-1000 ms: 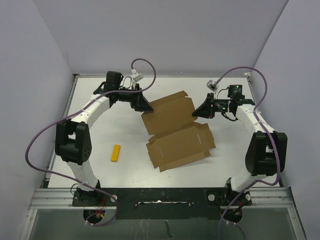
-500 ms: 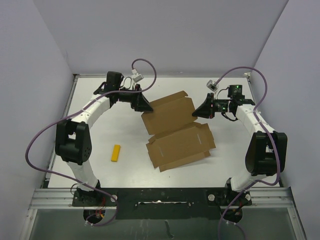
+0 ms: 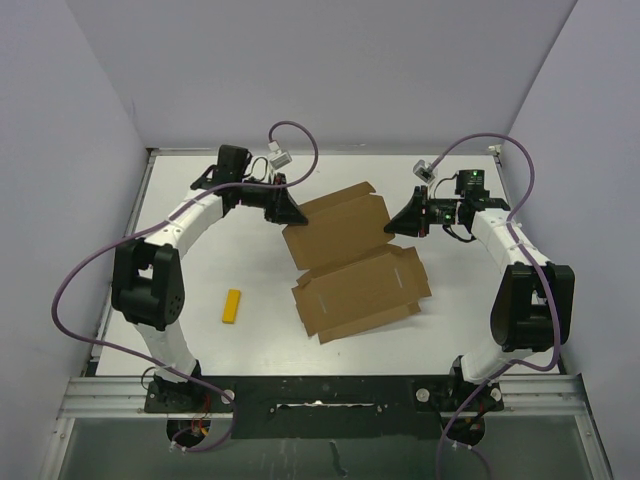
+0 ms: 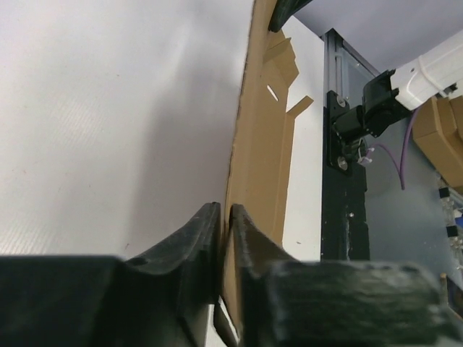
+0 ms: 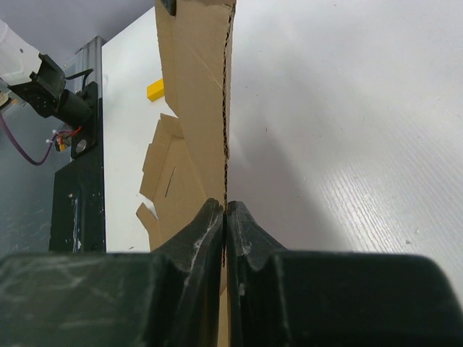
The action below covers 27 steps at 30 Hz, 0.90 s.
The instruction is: Fold the paper box
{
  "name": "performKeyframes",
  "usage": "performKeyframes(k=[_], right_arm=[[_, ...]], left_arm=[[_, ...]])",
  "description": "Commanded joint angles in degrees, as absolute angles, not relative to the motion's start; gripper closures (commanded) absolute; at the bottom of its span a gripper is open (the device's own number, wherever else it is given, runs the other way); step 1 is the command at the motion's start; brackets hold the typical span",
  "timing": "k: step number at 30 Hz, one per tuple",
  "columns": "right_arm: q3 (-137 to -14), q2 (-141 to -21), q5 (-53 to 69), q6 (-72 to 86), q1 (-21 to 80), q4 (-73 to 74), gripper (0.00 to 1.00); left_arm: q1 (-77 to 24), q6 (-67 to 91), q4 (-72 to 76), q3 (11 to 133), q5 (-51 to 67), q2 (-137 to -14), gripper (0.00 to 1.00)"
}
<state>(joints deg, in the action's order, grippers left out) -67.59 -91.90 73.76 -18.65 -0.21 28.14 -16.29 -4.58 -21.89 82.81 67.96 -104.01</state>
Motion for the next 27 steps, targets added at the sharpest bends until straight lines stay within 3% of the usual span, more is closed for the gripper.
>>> performKeyframes(k=[1,6,15,20,24,27], right_arm=[[-69.3,-89.9,76.3,-18.5,0.3,27.0,1.0],[-69.3,-89.9,75.7,-18.3,0.2,27.0,0.97],[-71.3,-86.5,72.1,-27.1,-3.8,35.6,0.38],[-64.8,-81.4,66.0,-26.7,-4.5,30.4,0.23],[-54.9,-77.8,61.0,-26.4,-5.0,20.2,0.0],[-54.4,-79.9,61.4,-27.0,-5.6,20.1,0.02]], left_arm=[[-16.7,-6.9,-22.3,82.7,69.8,-99.5,0.98],[-16.7,-5.8,-20.0,80.9,68.8,-97.3,1.0],[-15.9,-2.9,-12.8,74.0,60.1,-89.3,1.0],[-15.8,-1.7,-10.0,67.4,54.2,-83.4,1.0],[-15.9,-1.3,-8.3,64.0,52.5,-79.9,1.0],[-15.8,0.0,-8.2,64.3,52.4,-79.2,1.0]])
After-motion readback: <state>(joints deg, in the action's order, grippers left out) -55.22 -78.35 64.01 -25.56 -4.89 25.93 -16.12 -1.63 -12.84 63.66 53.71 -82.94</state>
